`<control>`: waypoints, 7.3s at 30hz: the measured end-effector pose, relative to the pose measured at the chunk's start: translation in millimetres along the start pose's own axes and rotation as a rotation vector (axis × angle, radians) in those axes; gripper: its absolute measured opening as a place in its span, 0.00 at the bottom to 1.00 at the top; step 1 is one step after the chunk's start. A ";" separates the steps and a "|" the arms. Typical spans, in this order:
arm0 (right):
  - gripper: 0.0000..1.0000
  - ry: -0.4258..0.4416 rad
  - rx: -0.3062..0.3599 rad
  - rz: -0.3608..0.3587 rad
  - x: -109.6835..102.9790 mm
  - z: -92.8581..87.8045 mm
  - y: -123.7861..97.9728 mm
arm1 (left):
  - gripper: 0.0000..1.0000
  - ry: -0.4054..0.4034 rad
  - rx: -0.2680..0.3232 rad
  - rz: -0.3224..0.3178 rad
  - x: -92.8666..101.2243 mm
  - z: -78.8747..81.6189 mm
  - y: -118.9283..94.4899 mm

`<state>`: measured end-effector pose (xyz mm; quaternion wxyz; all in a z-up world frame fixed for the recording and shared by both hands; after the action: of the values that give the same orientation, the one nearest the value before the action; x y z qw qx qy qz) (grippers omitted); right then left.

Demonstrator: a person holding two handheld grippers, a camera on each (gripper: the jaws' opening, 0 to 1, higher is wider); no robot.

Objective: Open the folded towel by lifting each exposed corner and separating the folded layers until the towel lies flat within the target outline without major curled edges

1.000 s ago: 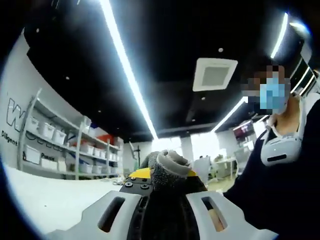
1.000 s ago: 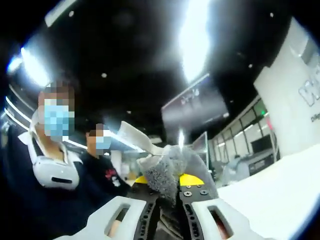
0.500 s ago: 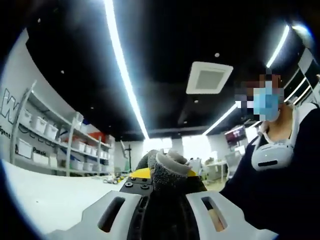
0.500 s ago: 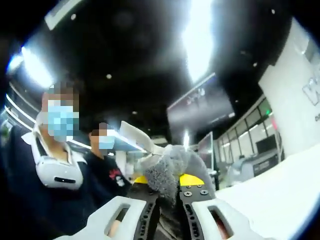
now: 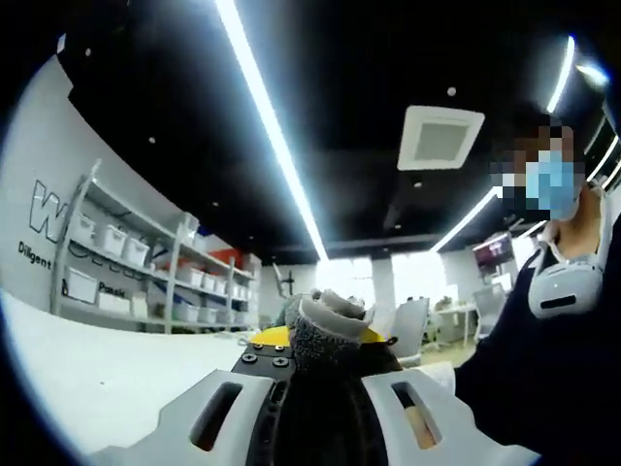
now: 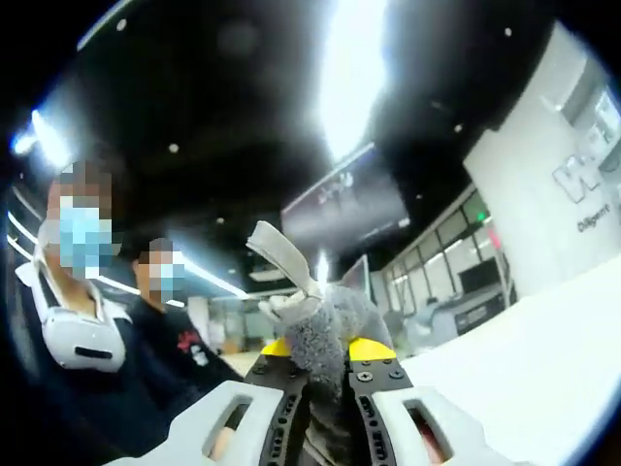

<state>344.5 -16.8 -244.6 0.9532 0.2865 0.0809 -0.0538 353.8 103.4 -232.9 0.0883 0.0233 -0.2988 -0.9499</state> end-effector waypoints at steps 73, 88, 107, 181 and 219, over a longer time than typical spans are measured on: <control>0.05 -0.224 -0.249 -0.399 96.3 -57.7 -10.2 | 0.09 0.138 -0.274 0.496 -97.2 -42.2 -43.3; 0.04 -0.150 -0.256 -0.360 87.3 -69.2 2.1 | 0.09 0.111 -0.278 0.505 -107.4 -37.5 -55.1; 0.05 -0.306 -0.333 -0.501 130.9 -80.6 -7.5 | 0.10 0.102 -0.374 0.625 -134.5 -65.7 -69.5; 0.36 -0.494 -0.377 -0.644 170.1 -50.6 -53.6 | 0.46 0.181 -0.529 0.748 -149.3 -73.5 -100.2; 0.99 -0.392 -0.488 -0.313 85.5 -69.1 -60.2 | 1.00 0.142 -0.563 0.613 -67.7 -71.7 -94.6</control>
<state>410.9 -33.1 -349.6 0.9712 0.0185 -0.0501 -0.2323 412.7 151.5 -346.4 0.3903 -0.0264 -0.0139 -0.9202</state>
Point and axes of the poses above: the point that each gripper's makers call its tool centre point, and the gripper's own axes: y roughly forward along the fingers, x roughly to its right, z roughly out of its top, the point moved 3 cm from there along -y, roughly backward along the fingers, and after that the axes turned 11 degrees about x, right-handed, at the moved point
